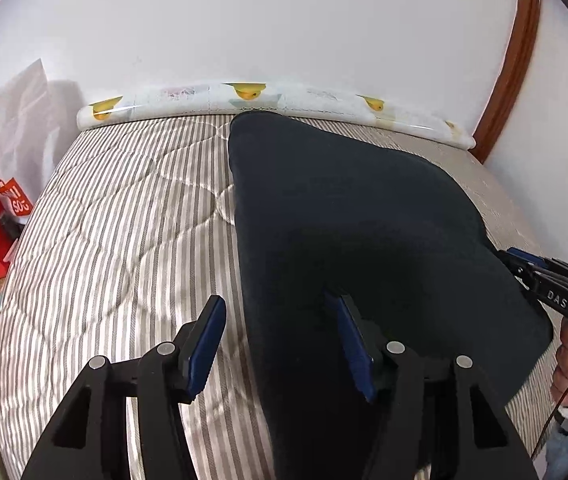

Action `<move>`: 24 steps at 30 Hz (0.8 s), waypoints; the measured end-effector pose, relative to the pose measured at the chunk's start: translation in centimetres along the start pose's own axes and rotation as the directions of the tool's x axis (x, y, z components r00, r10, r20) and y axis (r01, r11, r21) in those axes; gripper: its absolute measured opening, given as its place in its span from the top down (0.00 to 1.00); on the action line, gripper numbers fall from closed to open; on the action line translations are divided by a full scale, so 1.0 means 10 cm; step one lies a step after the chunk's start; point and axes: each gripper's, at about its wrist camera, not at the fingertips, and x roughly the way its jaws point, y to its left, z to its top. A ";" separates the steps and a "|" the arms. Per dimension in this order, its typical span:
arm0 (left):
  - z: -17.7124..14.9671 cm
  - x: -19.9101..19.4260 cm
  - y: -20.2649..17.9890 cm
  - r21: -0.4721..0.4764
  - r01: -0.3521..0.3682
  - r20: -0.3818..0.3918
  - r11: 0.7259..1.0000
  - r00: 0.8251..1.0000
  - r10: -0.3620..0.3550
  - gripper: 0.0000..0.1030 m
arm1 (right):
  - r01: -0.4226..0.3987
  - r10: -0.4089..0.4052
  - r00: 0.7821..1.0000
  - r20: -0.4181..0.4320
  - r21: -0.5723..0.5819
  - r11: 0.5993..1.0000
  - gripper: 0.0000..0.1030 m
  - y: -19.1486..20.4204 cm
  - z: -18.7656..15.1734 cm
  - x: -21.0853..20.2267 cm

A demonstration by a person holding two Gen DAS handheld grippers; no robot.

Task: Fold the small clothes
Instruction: 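Open the right gripper and release the folded side onto the sweatshirt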

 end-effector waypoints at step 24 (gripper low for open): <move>-0.79 -1.18 -0.41 0.007 -0.032 0.115 0.999 0.993 0.031 0.28 | 0.074 -0.084 0.991 0.107 0.092 0.993 0.46 0.18 -0.90 -1.38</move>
